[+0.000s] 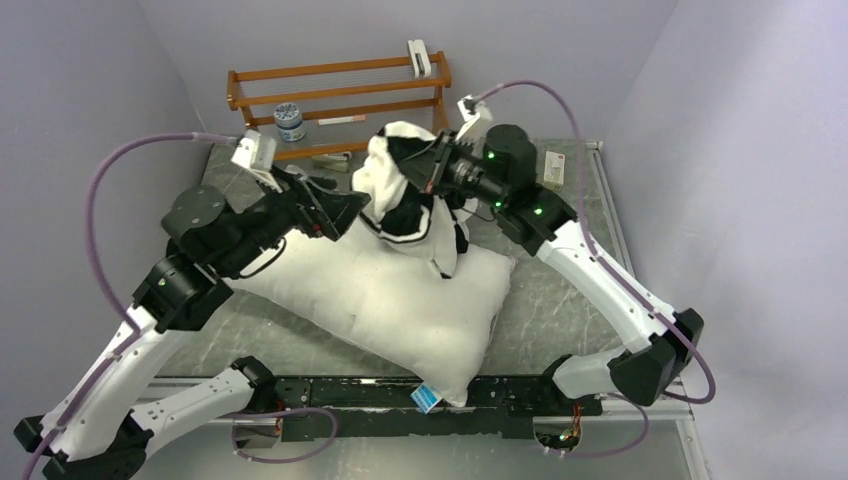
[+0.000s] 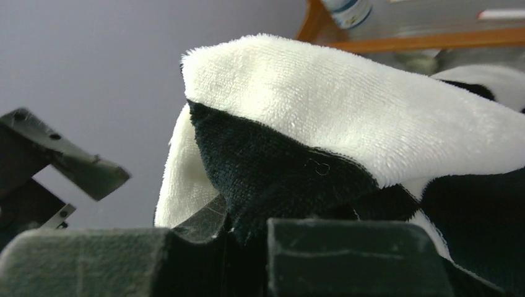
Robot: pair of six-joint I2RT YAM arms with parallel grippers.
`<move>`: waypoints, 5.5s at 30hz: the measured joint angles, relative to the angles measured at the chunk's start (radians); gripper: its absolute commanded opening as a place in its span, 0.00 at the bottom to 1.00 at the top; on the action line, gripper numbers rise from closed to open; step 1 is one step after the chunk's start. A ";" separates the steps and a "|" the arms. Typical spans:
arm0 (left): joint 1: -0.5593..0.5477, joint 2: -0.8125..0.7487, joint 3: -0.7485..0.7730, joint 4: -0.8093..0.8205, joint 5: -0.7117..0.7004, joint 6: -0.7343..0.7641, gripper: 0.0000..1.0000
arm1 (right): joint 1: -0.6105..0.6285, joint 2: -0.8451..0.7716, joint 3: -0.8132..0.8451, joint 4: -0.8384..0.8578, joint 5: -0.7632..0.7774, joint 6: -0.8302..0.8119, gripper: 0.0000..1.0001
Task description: Put the pillow into the pillowcase
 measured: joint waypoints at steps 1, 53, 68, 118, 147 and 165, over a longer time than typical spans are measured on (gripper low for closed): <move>0.000 0.005 -0.007 0.001 0.000 0.002 0.97 | 0.024 0.016 0.000 0.004 0.000 -0.005 0.00; -0.008 0.106 0.156 0.309 -0.904 0.602 0.05 | 0.224 0.304 -0.149 -0.312 0.323 -0.529 0.43; -0.008 0.013 0.092 0.141 -0.894 0.587 0.05 | 0.224 0.124 -0.100 -0.423 0.540 -0.575 0.00; -0.007 0.055 0.018 -0.132 -0.485 0.181 0.05 | 0.222 -0.365 -0.645 0.287 -0.034 -1.067 0.80; -0.007 0.085 0.032 -0.137 -0.429 0.153 0.05 | 0.435 -0.191 -0.500 0.344 0.450 -1.153 0.00; -0.003 0.493 0.208 -0.222 -0.055 0.074 0.67 | 0.139 -0.183 0.012 -0.488 0.691 -0.526 0.00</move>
